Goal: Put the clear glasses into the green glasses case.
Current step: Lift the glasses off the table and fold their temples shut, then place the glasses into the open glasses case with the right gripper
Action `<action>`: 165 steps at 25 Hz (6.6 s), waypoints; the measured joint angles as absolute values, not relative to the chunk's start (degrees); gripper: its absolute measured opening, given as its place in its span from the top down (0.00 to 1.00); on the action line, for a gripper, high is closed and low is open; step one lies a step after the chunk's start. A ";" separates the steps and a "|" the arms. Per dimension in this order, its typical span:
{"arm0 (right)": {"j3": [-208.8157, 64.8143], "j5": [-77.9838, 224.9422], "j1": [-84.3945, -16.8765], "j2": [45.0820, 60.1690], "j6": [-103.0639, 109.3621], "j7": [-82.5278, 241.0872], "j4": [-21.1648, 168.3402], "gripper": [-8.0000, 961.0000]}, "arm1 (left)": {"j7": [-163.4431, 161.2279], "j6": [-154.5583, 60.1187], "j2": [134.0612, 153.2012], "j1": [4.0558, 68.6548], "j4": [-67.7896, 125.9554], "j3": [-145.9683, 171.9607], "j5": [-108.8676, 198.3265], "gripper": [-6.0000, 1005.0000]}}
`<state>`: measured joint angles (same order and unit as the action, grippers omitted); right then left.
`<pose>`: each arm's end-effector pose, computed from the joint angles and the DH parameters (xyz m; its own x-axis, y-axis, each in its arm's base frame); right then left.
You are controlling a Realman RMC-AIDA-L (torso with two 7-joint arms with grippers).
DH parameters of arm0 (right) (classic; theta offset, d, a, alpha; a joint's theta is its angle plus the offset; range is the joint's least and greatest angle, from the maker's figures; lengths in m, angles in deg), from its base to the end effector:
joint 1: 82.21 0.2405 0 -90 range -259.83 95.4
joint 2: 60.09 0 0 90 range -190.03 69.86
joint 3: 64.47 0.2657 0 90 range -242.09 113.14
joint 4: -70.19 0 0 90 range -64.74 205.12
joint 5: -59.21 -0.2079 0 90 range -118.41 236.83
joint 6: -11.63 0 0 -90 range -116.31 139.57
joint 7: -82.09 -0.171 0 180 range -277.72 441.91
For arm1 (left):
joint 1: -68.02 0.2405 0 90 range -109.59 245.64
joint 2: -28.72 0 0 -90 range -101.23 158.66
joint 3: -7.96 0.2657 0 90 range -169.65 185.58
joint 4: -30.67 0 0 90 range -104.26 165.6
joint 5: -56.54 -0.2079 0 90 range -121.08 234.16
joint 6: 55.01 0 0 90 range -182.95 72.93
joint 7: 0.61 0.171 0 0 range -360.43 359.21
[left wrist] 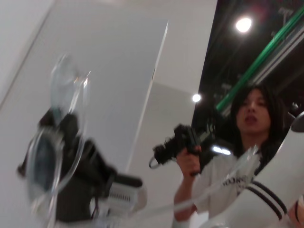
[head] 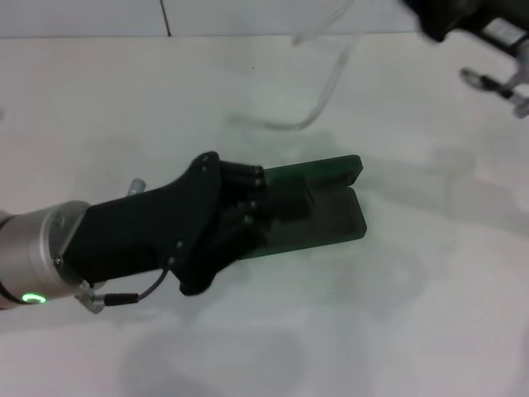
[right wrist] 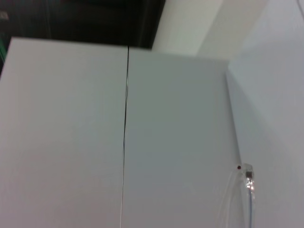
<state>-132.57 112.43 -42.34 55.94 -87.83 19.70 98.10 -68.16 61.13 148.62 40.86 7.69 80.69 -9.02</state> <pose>0.1043 0.3624 0.0204 0.3416 0.1220 -0.9319 -0.0914 -0.9825 -0.1622 -0.1683 0.2513 -0.0277 0.3519 0.2597 0.8993 0.0717 -0.9654 0.2507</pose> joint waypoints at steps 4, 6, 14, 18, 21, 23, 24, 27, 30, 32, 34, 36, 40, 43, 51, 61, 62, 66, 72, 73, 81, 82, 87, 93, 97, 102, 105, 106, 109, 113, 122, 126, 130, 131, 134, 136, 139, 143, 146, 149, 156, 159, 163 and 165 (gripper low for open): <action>-138.07 112.13 -42.03 56.06 -83.85 21.92 97.81 0.88 | -67.33 61.25 148.63 41.53 7.29 82.06 -5.34 0.94; -141.02 111.86 -41.90 56.08 -81.88 22.78 98.16 0.88 | -67.11 61.26 148.64 41.57 7.20 82.24 -4.52 0.94; -144.00 112.10 -41.88 56.10 -80.40 23.12 98.37 0.88 | -66.62 61.26 148.46 41.66 7.35 82.34 -2.72 0.94; -145.31 112.27 -41.98 56.03 -80.30 23.75 98.27 0.88 | -65.81 61.26 148.38 41.66 7.69 82.11 -2.70 0.94; -146.87 112.46 -41.98 55.97 -79.91 24.68 98.55 0.88 | -65.18 61.06 148.38 41.65 7.95 82.11 -2.69 0.94; -147.92 112.67 -41.97 55.96 -79.40 24.95 98.97 0.88 | -64.69 60.81 148.34 41.46 8.85 82.12 -2.68 0.94; -148.42 112.94 -41.92 55.97 -79.22 25.04 99.14 0.88 | -64.35 60.77 148.28 41.28 9.54 82.11 -2.69 0.94; -150.10 113.95 -41.80 56.07 -78.85 25.37 100.07 0.88 | -63.54 60.72 148.22 41.00 10.79 82.12 -2.69 0.94; -151.16 114.24 -42.25 56.12 -78.17 25.47 101.16 0.88 | -63.29 60.67 148.22 41.29 10.97 82.14 -2.69 0.94; -151.01 113.74 -43.00 56.12 -77.93 25.73 101.38 0.88 | -63.25 60.65 148.22 41.62 10.99 82.14 -2.69 0.94; -150.75 112.61 -43.83 56.11 -77.90 26.00 101.45 0.88 | -63.22 60.64 148.23 41.99 10.99 82.15 -2.70 0.94; -150.54 111.55 -44.49 56.05 -77.91 26.21 101.64 0.88 | -63.20 60.64 148.24 42.43 10.99 82.14 -2.74 0.94; -150.33 110.69 -45.40 55.93 -78.50 26.31 102.17 0.88 | -63.12 60.64 148.24 42.71 10.99 82.15 -2.77 0.94; -150.82 110.81 -45.42 56.02 -78.12 26.32 102.23 0.88 | -63.06 60.64 148.21 42.75 10.99 82.14 -2.77 0.94; -153.98 111.46 -44.82 56.11 -74.78 26.36 102.85 0.88 | -63.01 60.62 148.32 42.83 11.37 80.91 -2.51 0.94; -158.36 112.08 -44.66 56.12 -72.21 26.87 104.97 0.88 | -63.54 58.76 148.38 42.56 13.33 78.41 -2.16 0.94; -158.39 112.10 -44.66 56.12 -72.23 26.87 104.99 0.88 | -63.53 58.54 148.38 42.60 13.50 78.40 -2.05 0.94; -158.41 112.12 -44.76 56.11 -72.32 26.87 105.02 0.88 | -63.41 58.34 148.41 42.65 13.90 78.38 -1.91 0.94; -158.20 112.01 -45.33 56.10 -72.67 26.87 105.02 0.88 | -63.31 58.27 148.42 42.78 13.89 78.35 -1.82 0.94; -158.05 111.94 -45.40 56.06 -72.66 26.87 105.03 0.88 | -63.30 58.27 148.42 42.85 13.89 78.35 -1.81 0.93; -157.71 111.75 -46.13 55.82 -72.25 26.81 105.02 0.88 | -63.13 58.45 148.42 43.25 13.89 78.36 -1.52 0.93; -157.69 111.74 -46.16 55.84 -72.23 26.81 105.01 0.88 | -63.13 58.46 148.42 43.24 13.89 78.36 -1.52 0.93; -157.11 111.71 -46.15 55.85 -72.21 26.88 105.00 0.88 | -63.11 58.49 148.35 43.25 13.89 78.39 -1.61 0.93; -157.27 111.99 -46.16 55.84 -72.36 26.90 104.99 0.88 | -63.10 58.48 148.32 43.24 13.88 78.38 -1.27 0.93; -157.42 112.04 -46.18 55.90 -72.42 26.90 104.99 0.88 | -63.10 58.41 148.47 43.24 13.89 78.36 -0.82 0.93; -157.42 112.07 -46.07 55.93 -72.70 26.90 105.00 0.87 | -63.10 58.30 148.55 43.24 13.93 78.36 -0.38 0.93; -157.62 112.09 -46.02 56.00 -72.72 26.90 105.02 0.87 | -63.10 58.18 148.55 43.24 13.95 78.36 -0.38 0.93; -157.82 112.10 -45.97 56.01 -72.73 26.90 105.03 0.87 | -63.10 58.02 148.53 43.24 13.95 78.36 -0.38 0.93; -158.33 112.13 -45.82 56.07 -72.74 26.90 105.23 0.87 | -63.16 57.28 148.50 43.24 13.97 78.36 -0.40 0.93; -158.73 112.27 -45.83 56.09 -72.73 26.90 105.80 0.87 | -63.13 56.99 148.50 43.24 13.98 78.38 -0.48 0.93; -159.09 112.28 -46.24 56.01 -72.33 27.57 106.38 0.87 | -63.10 56.95 148.51 43.24 14.06 78.36 -0.58 0.93; -158.31 111.78 -46.33 56.05 -72.19 27.60 105.93 0.87 | -63.05 56.95 148.48 43.24 14.46 78.43 -0.80 0.93; -157.97 111.74 -46.71 56.10 -72.10 27.60 105.91 0.87 | -63.02 56.95 148.45 43.20 14.50 78.69 -0.84 0.93; -157.96 111.74 -46.79 56.10 -72.08 27.60 105.96 0.87 | -63.02 56.95 148.44 43.18 14.50 78.73 -0.84 0.93; -158.00 111.71 -46.87 56.10 -72.04 27.59 106.16 0.87 | -63.01 56.95 148.43 43.16 14.50 78.80 -0.86 0.93; -158.21 111.74 -46.88 56.11 -72.04 27.54 106.29 0.87 | -63.01 56.95 148.42 43.15 14.50 78.76 -0.86 0.93; -158.40 112.02 -46.88 56.10 -72.41 27.47 106.36 0.87 | -63.01 56.95 148.42 43.15 14.50 78.57 -0.86 0.92; -158.92 112.08 -46.57 56.11 -72.81 27.45 106.46 0.87 | -63.01 56.95 148.41 43.15 14.50 78.47 -0.86 0.92; -159.03 112.10 -46.48 56.10 -72.83 27.46 106.48 0.87 | -63.01 56.95 148.41 43.17 14.50 78.46 -0.86 0.92; -159.00 112.11 -46.47 56.10 -72.79 27.51 106.49 0.87 | -63.01 56.95 148.36 43.23 14.53 78.45 -0.85 0.92; -158.03 112.09 -46.59 55.53 -71.05 27.12 106.72 0.87 | -63.01 58.24 147.61 43.35 14.07 78.83 -2.42 0.92; -157.35 112.35 -47.21 54.54 -70.40 25.81 108.84 0.87 | -63.14 60.73 145.90 43.97 13.54 78.70 -2.77 0.92; -151.61 117.86 -50.61 53.21 -69.92 19.65 116.88 0.87 | -65.94 61.49 141.86 47.35 8.87 78.88 -4.06 0.92; -146.85 125.44 -52.15 52.96 -70.03 12.25 124.12 0.87 | -67.39 61.48 139.88 48.86 7.13 78.83 -5.39 0.92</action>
